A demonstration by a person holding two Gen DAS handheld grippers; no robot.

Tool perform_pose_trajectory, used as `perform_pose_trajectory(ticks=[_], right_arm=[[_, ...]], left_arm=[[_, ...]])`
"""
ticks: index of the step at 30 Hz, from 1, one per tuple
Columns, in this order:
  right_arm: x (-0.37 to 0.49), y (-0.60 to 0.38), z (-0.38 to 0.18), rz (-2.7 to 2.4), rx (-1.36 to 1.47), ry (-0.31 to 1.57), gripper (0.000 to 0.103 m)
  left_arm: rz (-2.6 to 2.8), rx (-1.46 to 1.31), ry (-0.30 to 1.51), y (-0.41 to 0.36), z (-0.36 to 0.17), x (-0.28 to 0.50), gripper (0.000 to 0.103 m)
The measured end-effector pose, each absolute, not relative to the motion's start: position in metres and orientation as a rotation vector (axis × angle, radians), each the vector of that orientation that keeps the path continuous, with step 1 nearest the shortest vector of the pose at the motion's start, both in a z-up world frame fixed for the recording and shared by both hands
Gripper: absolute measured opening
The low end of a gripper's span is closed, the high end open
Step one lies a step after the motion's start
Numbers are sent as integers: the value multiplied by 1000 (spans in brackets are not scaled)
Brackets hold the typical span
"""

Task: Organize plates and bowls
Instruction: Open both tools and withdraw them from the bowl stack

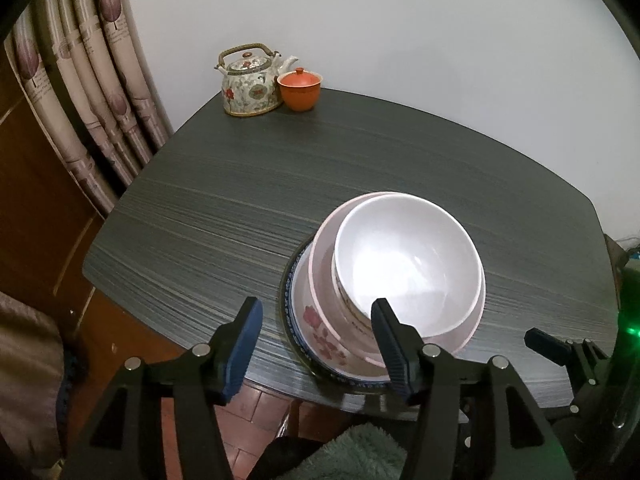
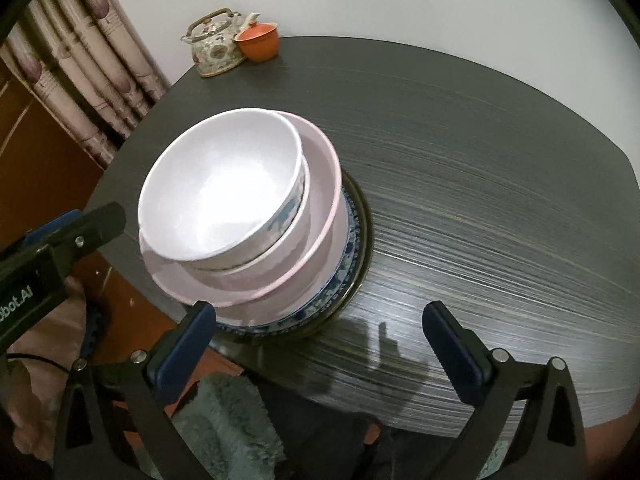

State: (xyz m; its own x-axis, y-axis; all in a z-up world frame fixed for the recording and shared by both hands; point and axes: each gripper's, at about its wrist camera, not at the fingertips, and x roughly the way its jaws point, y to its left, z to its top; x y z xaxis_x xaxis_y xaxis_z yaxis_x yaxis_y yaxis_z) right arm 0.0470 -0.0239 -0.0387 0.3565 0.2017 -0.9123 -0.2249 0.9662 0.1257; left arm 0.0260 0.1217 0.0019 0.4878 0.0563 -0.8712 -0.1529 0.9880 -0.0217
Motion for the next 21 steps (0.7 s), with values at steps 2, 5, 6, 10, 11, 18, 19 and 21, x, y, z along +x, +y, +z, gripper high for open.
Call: perform_pose_trajectory(ticks=[2,5,6,10,11,18,19,21], right_arm=[[45,-24,-39,279,-19,1171,102],[43,-24,-38,273,-30,1160,102],[42,-24,-39,275,-29,1162,102],[38,-25,-40,279,-24,1165,102],[37,-25,-40,282,-26,1165,102],[34,-19,-41,297,-43,1168,102],[34,-19,-41,301,-43,1169,102],[33,-20,-41,300,-43,1170,102]], left_arm=[[122,-107,1060,122,1,27,58],[123,-102,1061,120,0,26,58],[123,-101,1061,120,0,26,58],[121,-103,1065,119,-1,25,58],[122,-100,1067,118,-2,25,58],[114,-98,1074,115,-3,23,58],[116,-96,1073,115,-3,23,58],[119,-98,1077,115,-3,23,58]])
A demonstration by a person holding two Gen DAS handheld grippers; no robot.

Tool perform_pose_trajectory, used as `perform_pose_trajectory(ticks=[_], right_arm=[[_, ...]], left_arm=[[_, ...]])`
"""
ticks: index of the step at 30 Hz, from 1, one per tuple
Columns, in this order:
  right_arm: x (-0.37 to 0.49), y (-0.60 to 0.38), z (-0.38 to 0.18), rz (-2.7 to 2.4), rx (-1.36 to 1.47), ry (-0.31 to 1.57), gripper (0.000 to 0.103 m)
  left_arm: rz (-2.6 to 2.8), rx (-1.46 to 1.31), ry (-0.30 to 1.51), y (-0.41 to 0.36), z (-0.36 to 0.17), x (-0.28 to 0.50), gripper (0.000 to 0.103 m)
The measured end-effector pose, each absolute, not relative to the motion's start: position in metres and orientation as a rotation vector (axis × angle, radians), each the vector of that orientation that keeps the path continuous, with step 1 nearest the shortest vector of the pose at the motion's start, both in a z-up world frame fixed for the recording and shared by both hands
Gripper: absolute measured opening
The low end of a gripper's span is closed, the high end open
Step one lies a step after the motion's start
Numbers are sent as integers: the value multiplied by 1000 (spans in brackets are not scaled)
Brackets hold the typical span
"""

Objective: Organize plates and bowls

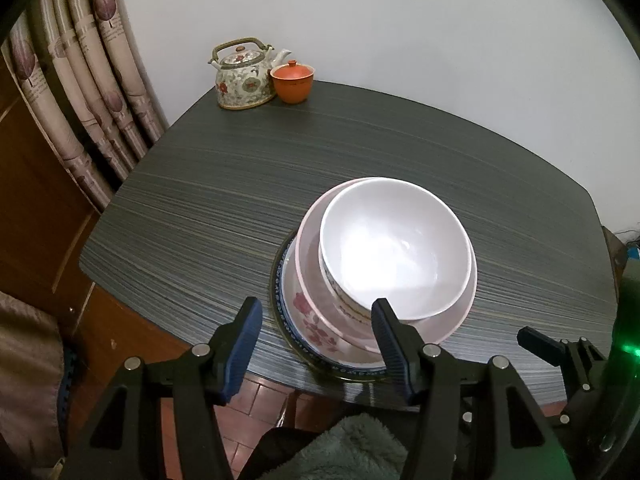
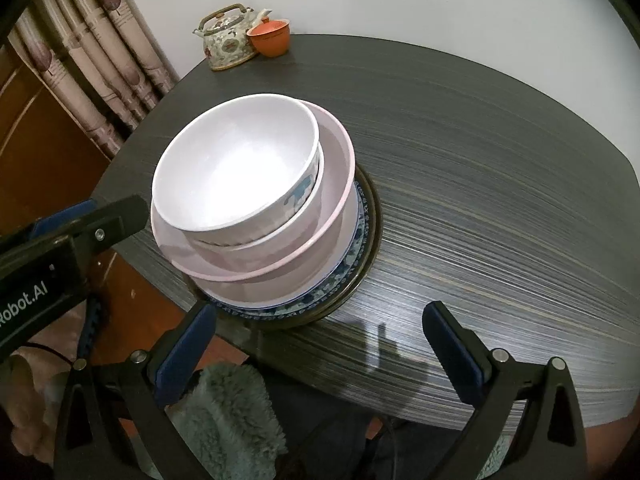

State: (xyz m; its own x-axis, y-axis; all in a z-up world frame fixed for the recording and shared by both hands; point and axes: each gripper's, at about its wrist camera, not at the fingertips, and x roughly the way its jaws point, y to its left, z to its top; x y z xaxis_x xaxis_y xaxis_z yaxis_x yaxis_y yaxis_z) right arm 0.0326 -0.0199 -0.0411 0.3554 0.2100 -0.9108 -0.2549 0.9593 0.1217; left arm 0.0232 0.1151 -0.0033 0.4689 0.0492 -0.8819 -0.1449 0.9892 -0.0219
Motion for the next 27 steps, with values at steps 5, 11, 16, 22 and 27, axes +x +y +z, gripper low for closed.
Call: perform_pose_trajectory(ticks=[5,11,16,22,27], right_arm=[[32,-24,-41,297,-38,1176,102],[32,-22,-42,301,-39,1186,102],[31,-20,-43,304,-44,1187,102],[31,-21,-44,305,-41,1192,102],[30,-19,-44,301,-46,1193,102]], left_arm=[[119,-101,1080,115,-2,23,58],[117,-102,1087,115,-3,23,58],[119,-103,1086,114,-3,22,58],[117,-100,1083,113,-3,22,58],[104,-95,1079,113,-2,23,58]])
